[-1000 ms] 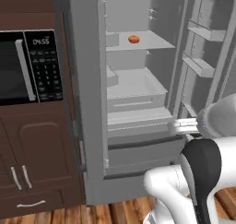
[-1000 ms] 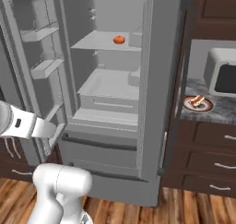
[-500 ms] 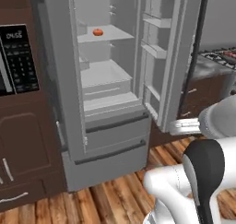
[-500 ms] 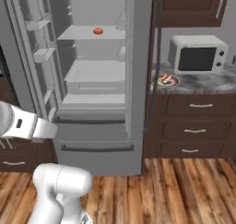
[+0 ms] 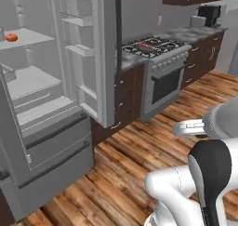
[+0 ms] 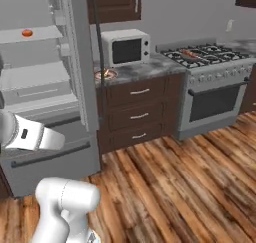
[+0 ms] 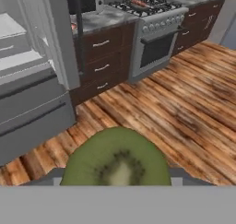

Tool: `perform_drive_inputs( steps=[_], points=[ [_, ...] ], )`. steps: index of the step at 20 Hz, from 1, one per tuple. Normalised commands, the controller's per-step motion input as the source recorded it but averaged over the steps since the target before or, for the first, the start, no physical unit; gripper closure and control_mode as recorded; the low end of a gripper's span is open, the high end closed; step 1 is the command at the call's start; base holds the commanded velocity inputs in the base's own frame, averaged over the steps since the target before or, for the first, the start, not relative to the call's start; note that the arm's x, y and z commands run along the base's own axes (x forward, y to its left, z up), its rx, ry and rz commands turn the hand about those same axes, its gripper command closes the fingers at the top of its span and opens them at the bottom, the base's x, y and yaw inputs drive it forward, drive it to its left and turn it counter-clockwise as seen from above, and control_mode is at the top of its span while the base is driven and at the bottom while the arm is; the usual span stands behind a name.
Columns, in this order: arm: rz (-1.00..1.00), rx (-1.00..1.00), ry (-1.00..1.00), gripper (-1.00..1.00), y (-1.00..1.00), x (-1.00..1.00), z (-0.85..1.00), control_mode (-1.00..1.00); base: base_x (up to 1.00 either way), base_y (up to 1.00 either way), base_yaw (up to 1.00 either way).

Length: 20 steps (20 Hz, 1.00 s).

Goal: Place the cold items (squash and kiwi) from the fridge in one tupperware on the dining counter. Place the warm items (kebab skewer and hot dog) in the stove area in another tupperware.

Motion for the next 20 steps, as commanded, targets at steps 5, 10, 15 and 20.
perform_drive_inputs(
  steps=[5, 10, 15, 20],
  points=[
    [0.00, 0.00, 0.00, 1.00, 0.00, 0.00, 0.00, 1.00, -0.56, 0.02, -0.80],
    [0.00, 0.00, 0.00, 1.00, 0.00, 0.00, 0.00, 1.00, -0.53, 0.01, -0.73],
    [0.00, 0.00, 0.00, 1.00, 0.00, 0.00, 0.00, 1.00, -0.44, 0.00, -0.65],
    [0.00, 0.00, 0.00, 1.00, 0.00, 0.00, 0.00, 1.00, -0.40, -0.15, -0.48]
  ],
)
